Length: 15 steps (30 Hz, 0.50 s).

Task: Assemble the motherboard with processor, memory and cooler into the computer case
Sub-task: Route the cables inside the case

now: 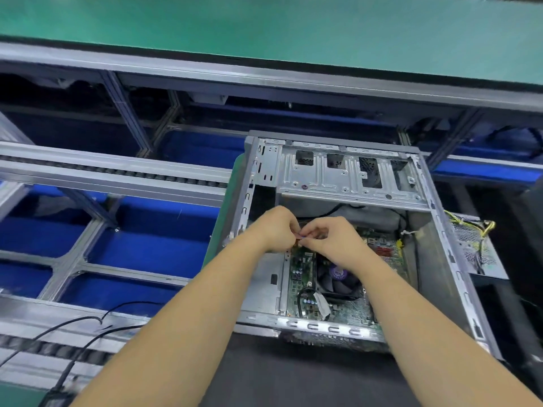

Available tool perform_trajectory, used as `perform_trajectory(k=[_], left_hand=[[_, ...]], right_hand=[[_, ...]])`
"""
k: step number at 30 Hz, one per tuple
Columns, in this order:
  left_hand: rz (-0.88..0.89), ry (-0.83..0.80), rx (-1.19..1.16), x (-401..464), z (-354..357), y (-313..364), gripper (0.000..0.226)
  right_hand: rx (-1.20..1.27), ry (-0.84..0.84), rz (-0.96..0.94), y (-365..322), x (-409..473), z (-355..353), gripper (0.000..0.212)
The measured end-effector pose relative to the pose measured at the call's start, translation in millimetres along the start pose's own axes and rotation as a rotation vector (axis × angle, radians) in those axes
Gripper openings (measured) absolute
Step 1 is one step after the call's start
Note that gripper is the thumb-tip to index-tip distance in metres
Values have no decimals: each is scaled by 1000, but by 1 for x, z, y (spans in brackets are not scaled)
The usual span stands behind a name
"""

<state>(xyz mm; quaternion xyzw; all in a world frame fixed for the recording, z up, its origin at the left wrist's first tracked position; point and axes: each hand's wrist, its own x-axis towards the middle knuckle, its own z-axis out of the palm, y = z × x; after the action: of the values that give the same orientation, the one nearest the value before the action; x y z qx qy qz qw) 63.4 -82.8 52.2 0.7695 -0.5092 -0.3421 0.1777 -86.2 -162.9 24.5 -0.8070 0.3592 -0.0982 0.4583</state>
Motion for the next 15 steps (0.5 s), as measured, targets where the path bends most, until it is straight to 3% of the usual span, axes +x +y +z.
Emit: perform_trajectory(k=[6, 10, 15], left_hand=[[-73, 84, -255, -4, -1, -1, 17], [-45, 228, -189, -1, 1, -1, 8], [-61, 367, -196, 3, 2, -1, 15]], right_hand=[[6, 54, 41, 1, 3, 1, 2], [-20, 62, 55, 4, 4, 2, 10], [-34, 61, 82, 3, 5, 6, 17]])
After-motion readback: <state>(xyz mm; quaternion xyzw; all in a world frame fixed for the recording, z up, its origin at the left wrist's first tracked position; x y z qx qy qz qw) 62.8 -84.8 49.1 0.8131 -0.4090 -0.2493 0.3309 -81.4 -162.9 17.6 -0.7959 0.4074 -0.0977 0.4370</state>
